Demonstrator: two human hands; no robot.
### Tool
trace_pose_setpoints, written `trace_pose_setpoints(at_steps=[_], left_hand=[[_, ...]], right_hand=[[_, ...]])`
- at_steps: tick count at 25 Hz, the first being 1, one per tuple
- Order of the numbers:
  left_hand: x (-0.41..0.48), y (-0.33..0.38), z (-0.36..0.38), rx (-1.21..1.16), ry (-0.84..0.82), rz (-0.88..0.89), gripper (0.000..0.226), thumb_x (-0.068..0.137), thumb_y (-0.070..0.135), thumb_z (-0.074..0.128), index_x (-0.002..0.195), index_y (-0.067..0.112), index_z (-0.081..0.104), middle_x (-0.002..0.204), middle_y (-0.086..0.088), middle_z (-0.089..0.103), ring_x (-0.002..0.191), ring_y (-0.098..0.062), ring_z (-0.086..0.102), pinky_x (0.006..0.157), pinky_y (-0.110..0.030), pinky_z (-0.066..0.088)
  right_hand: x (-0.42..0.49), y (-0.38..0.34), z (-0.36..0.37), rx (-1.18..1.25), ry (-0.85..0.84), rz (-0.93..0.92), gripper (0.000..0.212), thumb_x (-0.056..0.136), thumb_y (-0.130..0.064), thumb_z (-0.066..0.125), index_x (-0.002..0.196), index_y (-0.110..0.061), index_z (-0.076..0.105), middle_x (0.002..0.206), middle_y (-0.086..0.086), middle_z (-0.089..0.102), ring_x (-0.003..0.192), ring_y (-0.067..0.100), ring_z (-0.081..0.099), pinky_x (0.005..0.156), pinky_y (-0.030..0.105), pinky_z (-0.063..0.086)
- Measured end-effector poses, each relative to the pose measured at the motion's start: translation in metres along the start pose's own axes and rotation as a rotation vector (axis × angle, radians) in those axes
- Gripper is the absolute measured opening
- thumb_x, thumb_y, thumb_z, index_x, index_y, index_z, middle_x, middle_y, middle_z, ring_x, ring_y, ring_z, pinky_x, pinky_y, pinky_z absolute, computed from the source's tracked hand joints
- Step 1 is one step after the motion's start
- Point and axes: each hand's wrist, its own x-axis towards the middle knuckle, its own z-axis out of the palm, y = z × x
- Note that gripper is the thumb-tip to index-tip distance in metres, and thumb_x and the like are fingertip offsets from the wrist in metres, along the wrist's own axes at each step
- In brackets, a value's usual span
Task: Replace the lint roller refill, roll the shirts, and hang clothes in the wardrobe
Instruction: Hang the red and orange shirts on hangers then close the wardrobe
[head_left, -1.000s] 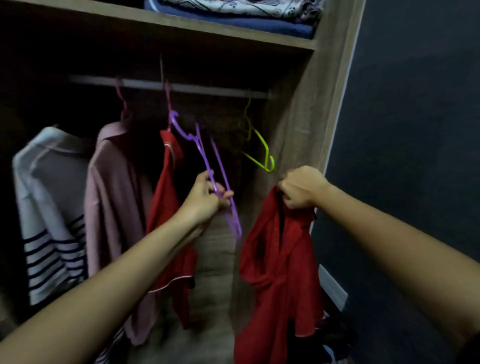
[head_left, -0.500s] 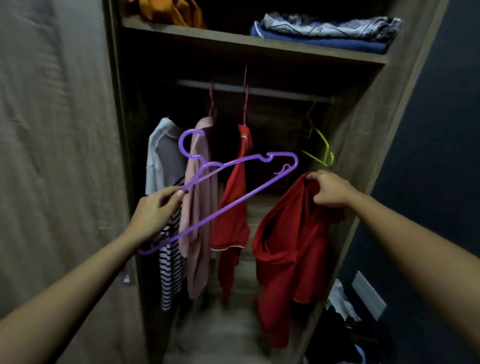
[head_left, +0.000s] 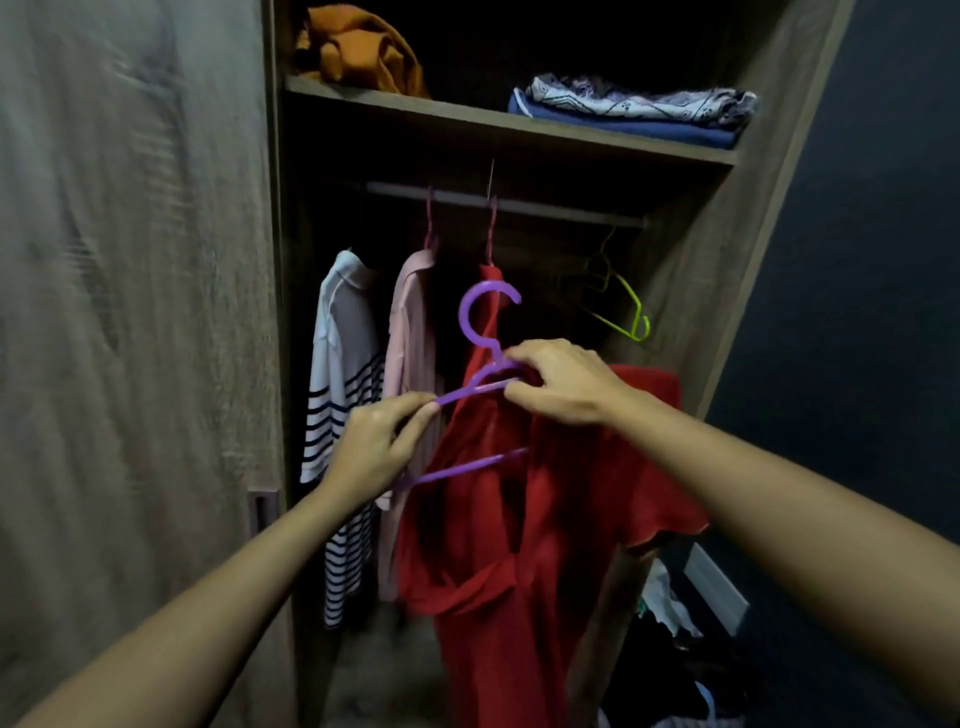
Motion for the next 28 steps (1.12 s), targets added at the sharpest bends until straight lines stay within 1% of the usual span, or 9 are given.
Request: trace_pose_setpoints(at_steps=[3,7,9,12,15,18,22,25,28], left_hand=[[0.004,0.006,-0.007,0.037,0.178,-0.058,0.035,0.089,0.037,0.049,0.100,0.011,0.070,0.087,-0.007,0.071,0.080,-0.023,0.065,0.072,-0.026,0.042],[-0.019,0.042,0.007,0.245,0.467,0.058,0.027,0.082,0.023,0.057,0.109,0.023,0.057,0.111,-0.007,0.048,0.099,-0.026,0.046,0.084,-0.036,0.034],[-0.062,0.047,0.036,0.230,0.312,0.082,0.028,0.077,0.032,0.057,0.105,0.028,0.055,0.115,-0.006,0.041,0.103,-0.024,0.043,0.089,-0.034,0.033],[-0.105,0.016,0.056,-0.111,-0.132,-0.285,0.034,0.071,0.044,0.055,0.105,0.048,0.053,0.113,-0.001,0.045,0.110,-0.015,0.048,0.098,-0.015,0.031],[-0.090,-0.017,0.035,-0.373,-0.189,-0.472,0.045,0.060,0.020,0.060,0.096,0.048,0.062,0.106,0.001,0.055,0.101,-0.001,0.054,0.086,-0.004,0.038],[-0.065,-0.056,0.002,-0.233,-0.271,-0.502,0.057,0.048,0.006,0.049,0.103,0.019,0.058,0.108,-0.008,0.054,0.110,-0.025,0.052,0.090,-0.015,0.040],[-0.036,-0.047,-0.015,0.060,-0.340,-0.575,0.051,0.058,-0.001,0.056,0.108,0.011,0.061,0.108,-0.016,0.051,0.107,-0.032,0.052,0.090,-0.028,0.037],[-0.032,0.018,0.002,0.071,-0.209,-0.317,0.041,0.060,-0.004,0.049,0.100,0.008,0.051,0.098,-0.008,0.043,0.094,-0.033,0.051,0.079,-0.032,0.036],[-0.051,0.038,0.000,0.254,-0.388,0.037,0.039,0.076,0.038,0.048,0.110,0.027,0.034,0.114,-0.003,0.045,0.104,-0.028,0.048,0.082,-0.040,0.043]], right_hand=[[-0.004,-0.002,-0.001,-0.272,0.261,-0.135,0.052,0.082,-0.064,0.025,0.099,-0.024,0.052,0.088,0.006,0.071,0.080,0.034,0.067,0.056,0.033,0.039],[0.003,-0.007,-0.006,-0.238,0.382,-0.092,0.050,0.085,-0.062,0.025,0.095,-0.022,0.054,0.080,0.014,0.070,0.073,0.039,0.067,0.053,0.035,0.041],[0.003,-0.007,-0.015,-0.189,0.442,-0.069,0.047,0.085,-0.060,0.028,0.094,-0.021,0.054,0.079,0.017,0.070,0.075,0.041,0.066,0.053,0.035,0.039],[-0.002,-0.002,-0.032,-0.125,0.492,-0.046,0.047,0.085,-0.062,0.027,0.088,-0.022,0.052,0.073,0.017,0.068,0.072,0.041,0.065,0.056,0.039,0.046],[-0.014,0.006,-0.027,-0.145,0.419,-0.099,0.049,0.084,-0.063,0.028,0.087,-0.022,0.056,0.072,0.014,0.068,0.071,0.039,0.066,0.054,0.037,0.047],[-0.035,0.020,-0.003,-0.211,0.314,-0.096,0.052,0.083,-0.065,0.028,0.086,-0.023,0.057,0.074,0.007,0.071,0.071,0.034,0.068,0.054,0.036,0.049],[-0.048,0.020,0.033,-0.331,0.263,-0.064,0.049,0.084,-0.064,0.029,0.081,-0.022,0.055,0.071,0.003,0.071,0.063,0.031,0.069,0.049,0.033,0.050],[-0.039,0.001,0.044,-0.183,0.209,0.182,0.045,0.085,-0.065,0.035,0.094,-0.028,0.059,0.089,0.008,0.071,0.086,0.034,0.067,0.065,0.035,0.048],[-0.038,0.009,0.036,0.059,0.185,0.337,0.040,0.084,-0.066,0.039,0.092,-0.034,0.061,0.085,0.002,0.069,0.094,0.031,0.064,0.069,0.035,0.042]])
